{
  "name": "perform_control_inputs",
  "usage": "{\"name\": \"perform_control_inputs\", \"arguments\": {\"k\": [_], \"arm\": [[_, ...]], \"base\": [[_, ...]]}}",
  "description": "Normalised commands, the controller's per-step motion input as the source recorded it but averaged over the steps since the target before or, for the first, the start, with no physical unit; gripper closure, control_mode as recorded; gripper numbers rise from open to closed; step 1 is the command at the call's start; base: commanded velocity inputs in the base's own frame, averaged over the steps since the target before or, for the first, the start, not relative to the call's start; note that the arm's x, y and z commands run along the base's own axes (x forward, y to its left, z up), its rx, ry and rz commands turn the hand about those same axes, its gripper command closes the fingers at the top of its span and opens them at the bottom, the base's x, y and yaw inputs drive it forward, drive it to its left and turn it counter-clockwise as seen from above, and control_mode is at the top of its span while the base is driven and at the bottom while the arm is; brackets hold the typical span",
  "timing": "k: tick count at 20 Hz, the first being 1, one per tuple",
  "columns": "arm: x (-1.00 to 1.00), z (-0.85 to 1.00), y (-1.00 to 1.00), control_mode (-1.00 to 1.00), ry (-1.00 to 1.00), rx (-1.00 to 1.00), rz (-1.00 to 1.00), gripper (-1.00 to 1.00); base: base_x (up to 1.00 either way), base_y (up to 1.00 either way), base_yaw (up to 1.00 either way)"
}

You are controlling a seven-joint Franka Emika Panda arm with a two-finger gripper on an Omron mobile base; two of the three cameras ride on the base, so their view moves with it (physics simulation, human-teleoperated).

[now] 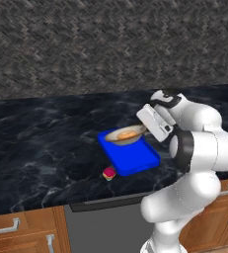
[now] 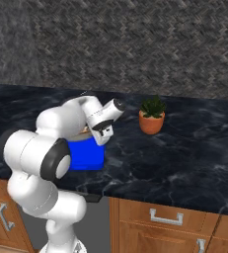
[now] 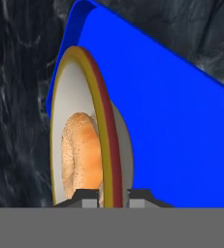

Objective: Place the bowl with donut and the cupcake onto the tray.

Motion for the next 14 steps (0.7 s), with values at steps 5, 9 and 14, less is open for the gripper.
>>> {"name": "perform_control_inputs", "arguments": {"k": [5, 9, 14], "arm": [[0.38, -0.24, 0.09, -1.0, 0.0, 0.0, -0.07, 1.0], [0.3, -0.08, 0.0, -1.0, 0.0, 0.0, -0.06, 1.0], [0.22, 0.0, 0.0, -1.0, 0.0, 0.0, -0.04, 1.0]], "base": [[0.0, 0.0, 0.0], [0.0, 0.0, 0.0], [0.0, 0.0, 0.0]]}}
